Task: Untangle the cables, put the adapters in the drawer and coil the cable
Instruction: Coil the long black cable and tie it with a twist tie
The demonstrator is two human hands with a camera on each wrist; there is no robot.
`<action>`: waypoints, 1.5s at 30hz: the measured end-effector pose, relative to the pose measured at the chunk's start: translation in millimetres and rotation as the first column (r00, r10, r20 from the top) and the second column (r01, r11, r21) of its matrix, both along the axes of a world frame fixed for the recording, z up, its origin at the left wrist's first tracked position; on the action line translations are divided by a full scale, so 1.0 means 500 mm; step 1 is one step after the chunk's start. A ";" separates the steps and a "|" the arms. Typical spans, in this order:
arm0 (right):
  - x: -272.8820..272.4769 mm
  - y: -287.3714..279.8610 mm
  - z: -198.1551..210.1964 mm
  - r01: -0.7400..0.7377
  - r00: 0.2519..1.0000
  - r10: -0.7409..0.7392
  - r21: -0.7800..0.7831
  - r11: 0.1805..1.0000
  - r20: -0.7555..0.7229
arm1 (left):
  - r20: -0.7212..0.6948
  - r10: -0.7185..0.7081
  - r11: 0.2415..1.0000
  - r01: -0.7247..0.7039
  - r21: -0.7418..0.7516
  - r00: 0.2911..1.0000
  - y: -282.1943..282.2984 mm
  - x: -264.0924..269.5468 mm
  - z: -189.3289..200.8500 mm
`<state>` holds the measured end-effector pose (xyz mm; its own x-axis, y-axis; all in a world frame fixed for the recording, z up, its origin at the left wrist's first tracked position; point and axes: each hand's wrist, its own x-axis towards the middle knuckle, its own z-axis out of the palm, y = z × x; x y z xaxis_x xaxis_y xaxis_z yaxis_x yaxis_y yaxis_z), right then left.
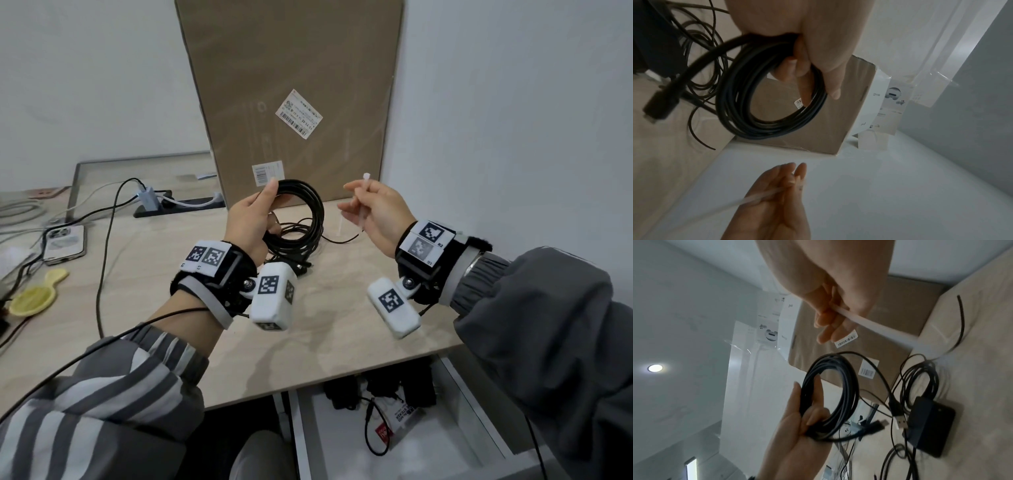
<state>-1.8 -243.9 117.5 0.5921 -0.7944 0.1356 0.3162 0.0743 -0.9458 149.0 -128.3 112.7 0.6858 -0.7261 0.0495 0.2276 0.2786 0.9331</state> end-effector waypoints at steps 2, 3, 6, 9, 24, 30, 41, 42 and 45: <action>0.005 0.013 -0.002 -0.025 0.999 0.024 0.036 0.999 0.044 | 0.014 0.035 0.999 -0.035 -0.012 0.999 -0.002 0.000 0.003; 0.007 0.015 -0.001 -0.009 0.999 0.008 0.026 1.000 0.035 | 0.016 0.055 0.998 -0.055 -0.023 0.998 -0.003 -0.002 0.004; 0.011 0.007 0.001 0.060 0.989 -0.078 -0.139 0.989 -0.128 | -0.007 0.115 0.991 -0.116 -0.065 0.993 -0.004 -0.006 0.010; 0.013 -0.001 -0.010 0.016 0.915 -0.145 -0.323 0.946 -0.377 | -0.015 0.134 0.988 -0.135 -0.074 0.991 -0.004 -0.004 0.015; 0.059 0.031 -0.013 -0.188 0.907 0.048 -0.300 0.935 -0.419 | -0.107 0.074 0.993 -0.083 -0.089 0.992 -0.013 -0.027 -0.013; 0.025 -0.014 0.005 -0.274 0.837 -0.075 -0.534 0.800 -0.542 | 0.283 -0.282 0.940 0.206 0.271 0.917 0.022 0.006 -0.034; -0.018 -0.058 0.025 -0.531 0.656 -0.211 -0.642 0.553 -0.725 | 0.624 -0.433 0.829 0.015 0.559 0.651 0.009 0.067 0.038; -0.015 -0.057 0.023 -0.557 0.635 -0.221 -0.636 0.534 -0.741 | 0.650 -0.416 0.847 0.010 0.532 0.636 0.002 0.057 0.042; -0.004 -0.046 0.026 -0.571 0.635 -0.188 -0.620 0.538 -0.749 | 0.665 -0.458 0.854 0.083 0.514 0.591 -0.020 0.010 0.047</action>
<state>-4.0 -266.7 130.5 0.9005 -0.4274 0.0804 -0.3330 -0.7965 -0.5047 153.9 -138.5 136.2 0.3051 -0.9460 0.1094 -0.5915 -0.0982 0.8003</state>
